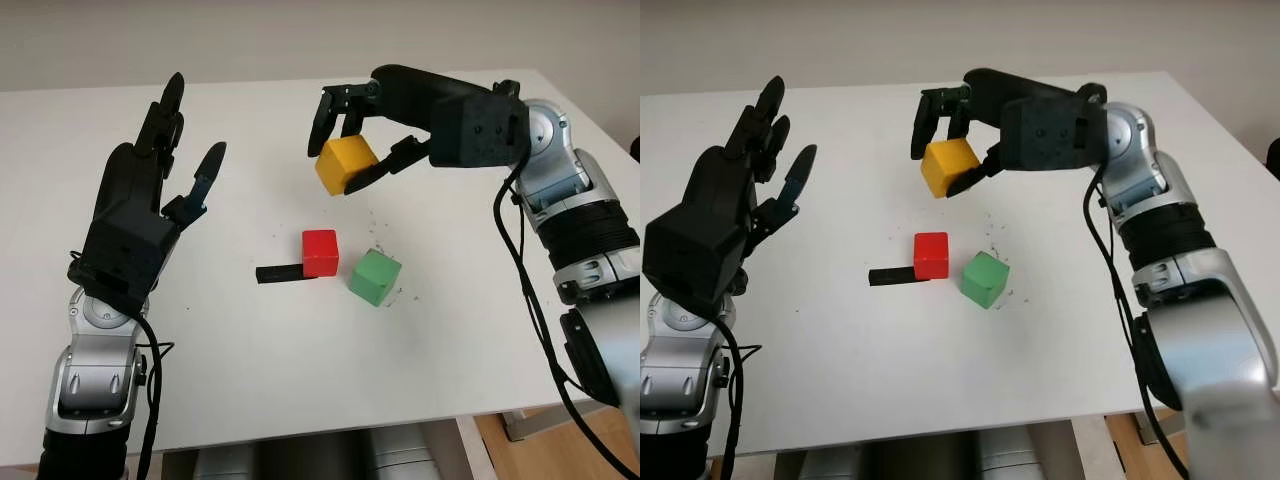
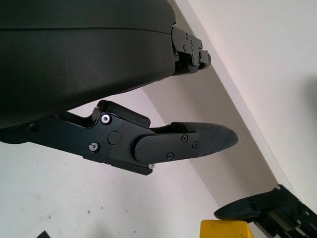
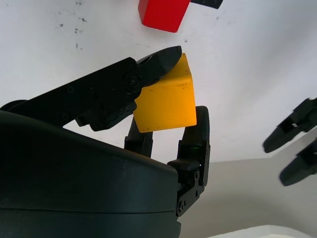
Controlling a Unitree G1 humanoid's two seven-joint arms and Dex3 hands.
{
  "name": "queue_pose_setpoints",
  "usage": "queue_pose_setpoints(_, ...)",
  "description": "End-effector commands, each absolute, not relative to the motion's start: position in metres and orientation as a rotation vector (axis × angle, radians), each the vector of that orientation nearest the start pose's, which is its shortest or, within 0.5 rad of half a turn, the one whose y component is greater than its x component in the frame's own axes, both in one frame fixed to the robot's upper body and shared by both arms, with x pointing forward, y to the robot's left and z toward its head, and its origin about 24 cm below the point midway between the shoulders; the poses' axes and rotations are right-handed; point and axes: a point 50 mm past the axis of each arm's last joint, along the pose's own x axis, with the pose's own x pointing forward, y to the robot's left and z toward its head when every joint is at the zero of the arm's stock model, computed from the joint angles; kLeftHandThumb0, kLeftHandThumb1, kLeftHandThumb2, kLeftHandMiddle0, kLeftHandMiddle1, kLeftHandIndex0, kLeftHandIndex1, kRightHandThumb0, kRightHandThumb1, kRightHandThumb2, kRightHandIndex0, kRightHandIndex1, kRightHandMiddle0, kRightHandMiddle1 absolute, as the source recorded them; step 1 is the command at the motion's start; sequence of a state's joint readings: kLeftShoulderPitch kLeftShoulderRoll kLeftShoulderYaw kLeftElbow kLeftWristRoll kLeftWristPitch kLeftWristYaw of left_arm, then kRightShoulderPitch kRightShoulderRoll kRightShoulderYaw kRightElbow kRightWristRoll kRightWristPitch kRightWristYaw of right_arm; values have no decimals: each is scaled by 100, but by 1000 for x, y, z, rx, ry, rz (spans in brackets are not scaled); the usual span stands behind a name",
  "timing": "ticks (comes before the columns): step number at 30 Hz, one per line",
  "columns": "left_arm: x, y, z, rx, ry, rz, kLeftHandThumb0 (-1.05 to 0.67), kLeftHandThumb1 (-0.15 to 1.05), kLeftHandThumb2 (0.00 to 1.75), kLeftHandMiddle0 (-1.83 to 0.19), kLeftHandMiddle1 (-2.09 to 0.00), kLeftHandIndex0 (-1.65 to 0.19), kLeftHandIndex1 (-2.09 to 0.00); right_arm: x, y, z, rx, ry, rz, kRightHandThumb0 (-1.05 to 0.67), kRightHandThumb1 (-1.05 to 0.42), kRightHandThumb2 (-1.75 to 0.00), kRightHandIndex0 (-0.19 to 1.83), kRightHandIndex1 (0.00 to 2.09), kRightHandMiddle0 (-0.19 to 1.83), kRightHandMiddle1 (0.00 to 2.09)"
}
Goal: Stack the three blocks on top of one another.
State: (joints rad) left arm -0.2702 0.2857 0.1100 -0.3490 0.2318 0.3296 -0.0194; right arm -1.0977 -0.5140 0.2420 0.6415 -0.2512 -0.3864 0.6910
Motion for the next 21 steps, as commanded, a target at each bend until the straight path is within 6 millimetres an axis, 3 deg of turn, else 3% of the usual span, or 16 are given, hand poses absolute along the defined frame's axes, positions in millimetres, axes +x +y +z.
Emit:
queue_pose_setpoints(1, 278, 200, 182, 484, -324, 161, -68, 105, 53, -13, -5, -7, -6, 373, -121, 262, -1123, -492, 789, -19, -97, -5, 55, 133, 43, 133)
queue_pose_setpoints(7, 276, 199, 182, 476, -321, 162, -70, 105, 55, -11, -5, -6, -6, 370, -113, 252, -1159, -459, 855, -20, -99, -6, 51, 134, 35, 138)
queue_pose_setpoints(21, 274, 198, 180, 471, -319, 174, -69, 105, 54, -12, -5, -6, -6, 373, -101, 229, -1210, -430, 909, -18, -96, -5, 53, 130, 41, 139)
